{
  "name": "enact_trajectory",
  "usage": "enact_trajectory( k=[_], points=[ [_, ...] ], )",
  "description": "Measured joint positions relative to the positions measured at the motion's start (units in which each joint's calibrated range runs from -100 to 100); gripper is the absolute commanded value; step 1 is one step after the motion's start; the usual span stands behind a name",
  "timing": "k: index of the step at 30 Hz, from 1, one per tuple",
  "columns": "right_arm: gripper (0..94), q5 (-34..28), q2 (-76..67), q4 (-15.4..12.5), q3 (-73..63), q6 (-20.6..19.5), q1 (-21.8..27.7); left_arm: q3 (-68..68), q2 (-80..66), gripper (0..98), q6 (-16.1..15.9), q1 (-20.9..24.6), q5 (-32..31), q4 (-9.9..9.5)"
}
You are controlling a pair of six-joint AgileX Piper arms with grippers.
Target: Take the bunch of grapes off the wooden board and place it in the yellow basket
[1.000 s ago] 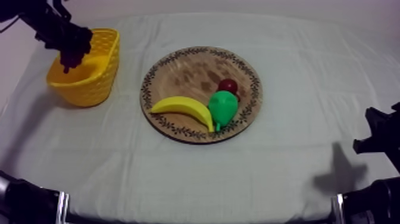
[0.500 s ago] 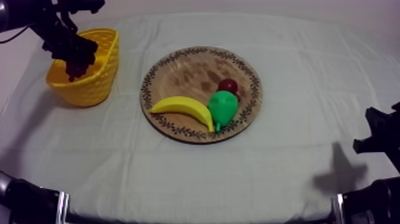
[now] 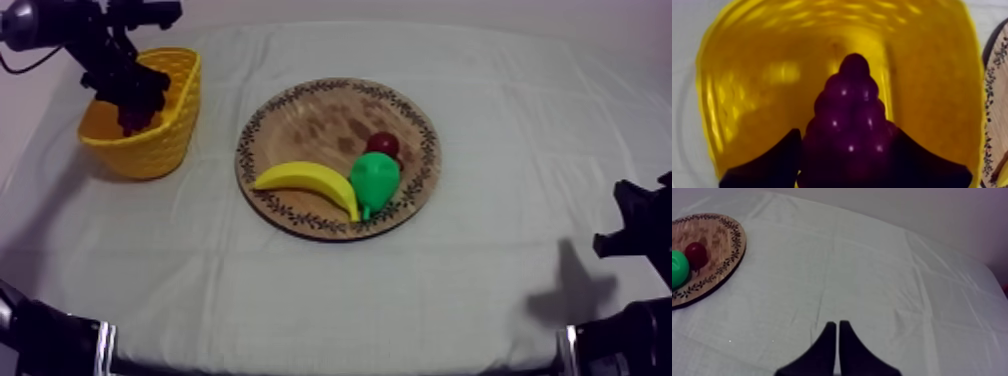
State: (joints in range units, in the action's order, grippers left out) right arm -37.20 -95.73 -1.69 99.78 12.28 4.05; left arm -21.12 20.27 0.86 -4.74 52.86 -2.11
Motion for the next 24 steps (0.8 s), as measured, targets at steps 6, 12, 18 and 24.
enact_trajectory(
  k=[6,12,18,24],
  points=[
    [0.5,0.0,0.0,0.0,0.0,0.0,0.0,0.38,1.18,51.5,-0.12,0.12,-0.96,0.14],
    [0.5,0.0,0.0,0.0,0.0,0.0,0.0,0.48,1.1,63.3,0.45,0.17,-1.8,0.06],
    [0.5,0.0,0.0,0.0,0.0,0.0,0.0,-1.2,-0.15,82.6,1.55,-0.22,-4.01,0.12],
    [0.5,0.0,0.0,0.0,0.0,0.0,0.0,-2.35,-1.56,81.6,2.29,-0.34,-5.75,0.26]
  ],
)
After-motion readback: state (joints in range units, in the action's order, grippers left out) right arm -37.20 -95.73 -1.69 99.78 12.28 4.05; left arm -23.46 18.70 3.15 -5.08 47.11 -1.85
